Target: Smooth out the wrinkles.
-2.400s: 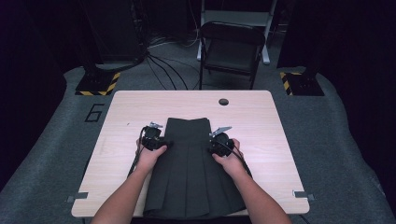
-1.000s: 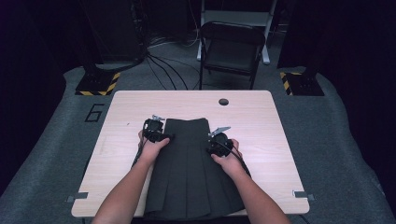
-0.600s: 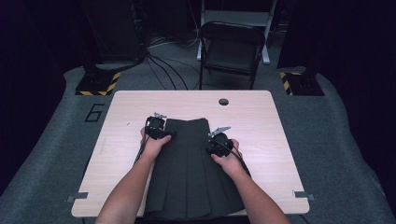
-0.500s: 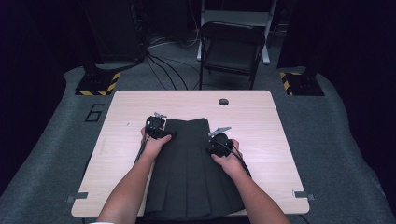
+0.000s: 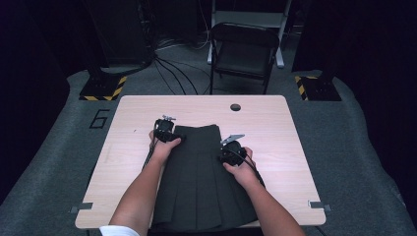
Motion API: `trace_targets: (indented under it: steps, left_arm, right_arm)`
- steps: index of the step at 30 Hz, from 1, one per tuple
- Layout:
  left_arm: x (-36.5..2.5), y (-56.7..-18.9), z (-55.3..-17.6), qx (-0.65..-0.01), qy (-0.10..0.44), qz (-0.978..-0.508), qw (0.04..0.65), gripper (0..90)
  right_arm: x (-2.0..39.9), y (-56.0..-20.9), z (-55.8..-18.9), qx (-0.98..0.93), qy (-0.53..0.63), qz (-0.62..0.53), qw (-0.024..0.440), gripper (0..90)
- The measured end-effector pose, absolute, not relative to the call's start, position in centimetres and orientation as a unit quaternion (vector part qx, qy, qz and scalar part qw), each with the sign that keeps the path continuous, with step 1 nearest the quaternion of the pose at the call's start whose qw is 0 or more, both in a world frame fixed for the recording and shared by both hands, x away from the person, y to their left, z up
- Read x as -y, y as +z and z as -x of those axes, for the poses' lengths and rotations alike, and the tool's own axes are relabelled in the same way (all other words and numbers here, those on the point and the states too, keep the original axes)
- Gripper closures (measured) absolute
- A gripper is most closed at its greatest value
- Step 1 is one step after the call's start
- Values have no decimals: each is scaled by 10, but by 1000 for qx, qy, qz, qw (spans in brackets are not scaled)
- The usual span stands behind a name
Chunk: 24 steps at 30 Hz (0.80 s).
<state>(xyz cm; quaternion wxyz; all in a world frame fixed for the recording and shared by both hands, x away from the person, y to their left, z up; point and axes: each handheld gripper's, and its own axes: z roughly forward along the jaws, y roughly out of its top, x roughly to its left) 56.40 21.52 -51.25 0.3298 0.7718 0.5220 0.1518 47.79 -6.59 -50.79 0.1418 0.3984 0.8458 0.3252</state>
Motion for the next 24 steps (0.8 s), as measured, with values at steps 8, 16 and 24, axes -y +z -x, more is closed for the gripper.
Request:
trace_targets:
  steps: [8,16,24]
  left_arm:
    - [-214,-514,-567,-515,156,-774,333,236]
    - [-206,-508,-572,-506,143,-778,343,341]
    - [-211,-501,-572,-512,132,-772,352,453]
  right_arm:
    - [66,-508,-477,-843,326,-404,139,660]
    - [66,-508,-477,-843,327,-403,139,661]
    - [67,-508,-477,-844,328,-401,136,661]
